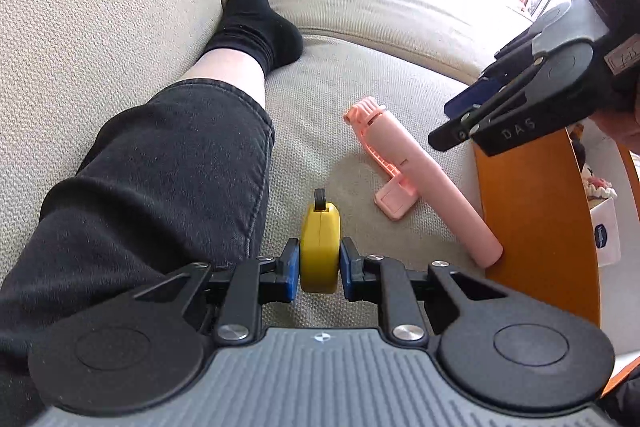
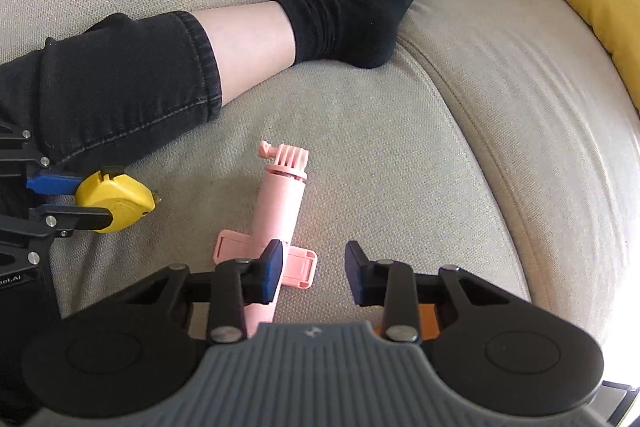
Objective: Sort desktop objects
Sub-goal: 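Grasp the pink selfie stick by its handle with the right tool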
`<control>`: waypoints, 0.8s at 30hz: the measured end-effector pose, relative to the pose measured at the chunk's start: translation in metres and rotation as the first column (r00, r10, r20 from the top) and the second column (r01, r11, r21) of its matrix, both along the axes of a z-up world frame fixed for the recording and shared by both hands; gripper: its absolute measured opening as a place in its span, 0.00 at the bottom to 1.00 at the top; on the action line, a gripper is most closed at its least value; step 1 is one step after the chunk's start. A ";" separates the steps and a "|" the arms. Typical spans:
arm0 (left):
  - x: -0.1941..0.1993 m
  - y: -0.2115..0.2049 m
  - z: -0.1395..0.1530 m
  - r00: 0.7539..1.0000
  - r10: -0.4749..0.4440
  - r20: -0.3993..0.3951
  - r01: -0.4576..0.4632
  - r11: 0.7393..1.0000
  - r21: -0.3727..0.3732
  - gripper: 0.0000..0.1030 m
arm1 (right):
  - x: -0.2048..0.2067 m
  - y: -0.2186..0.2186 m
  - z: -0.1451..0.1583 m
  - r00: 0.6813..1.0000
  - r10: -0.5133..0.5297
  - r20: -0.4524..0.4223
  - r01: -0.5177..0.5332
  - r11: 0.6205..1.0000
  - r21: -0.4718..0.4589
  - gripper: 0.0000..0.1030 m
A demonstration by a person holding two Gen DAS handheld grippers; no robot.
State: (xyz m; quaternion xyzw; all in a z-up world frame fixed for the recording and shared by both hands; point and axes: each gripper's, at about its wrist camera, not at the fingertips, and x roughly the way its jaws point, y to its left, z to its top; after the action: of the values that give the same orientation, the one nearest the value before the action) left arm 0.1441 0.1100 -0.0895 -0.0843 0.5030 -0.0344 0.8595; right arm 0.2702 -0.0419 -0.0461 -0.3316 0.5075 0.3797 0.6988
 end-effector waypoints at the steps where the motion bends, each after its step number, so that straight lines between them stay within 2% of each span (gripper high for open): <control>1: 0.000 0.000 0.000 1.000 -0.003 0.001 0.003 1.000 -0.006 0.22 | -0.003 0.002 -0.001 1.000 0.013 -0.003 -0.013 1.000 0.000 0.35; 5: 0.000 -0.001 0.000 1.000 -0.012 0.002 0.012 1.000 -0.014 0.22 | -0.027 0.011 -0.003 0.994 0.103 -0.039 -0.103 0.995 0.010 0.29; 8: -0.001 -0.001 0.001 1.000 -0.019 0.004 0.019 1.000 -0.011 0.22 | -0.050 0.020 -0.007 0.976 0.217 -0.013 -0.217 0.976 -0.010 0.28; 10: -0.002 -0.001 0.002 1.000 -0.020 0.007 0.020 1.000 -0.014 0.22 | -0.053 0.026 -0.010 0.972 0.236 0.019 -0.235 0.971 -0.045 0.27; 16: -0.007 0.001 0.005 0.999 -0.030 0.017 0.030 0.999 -0.027 0.22 | -0.014 0.015 -0.002 0.996 0.092 -0.014 -0.092 0.996 -0.021 0.27; 20: -0.006 0.000 0.006 0.999 -0.040 0.021 0.041 0.999 -0.034 0.22 | 0.011 0.007 -0.011 1.000 0.022 0.005 -0.022 0.996 -0.085 0.28; 24: 0.000 -0.001 0.007 0.999 -0.042 0.023 0.043 0.997 -0.069 0.22 | 0.026 0.007 -0.032 0.996 -0.007 -0.087 -0.004 0.993 -0.118 0.28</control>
State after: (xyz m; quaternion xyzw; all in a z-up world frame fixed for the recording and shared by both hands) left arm 0.1436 0.1093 -0.0829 -0.1029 0.4940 -0.0710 0.8604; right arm 0.2965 -0.0354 -0.0784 -0.3552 0.5593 0.3626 0.6554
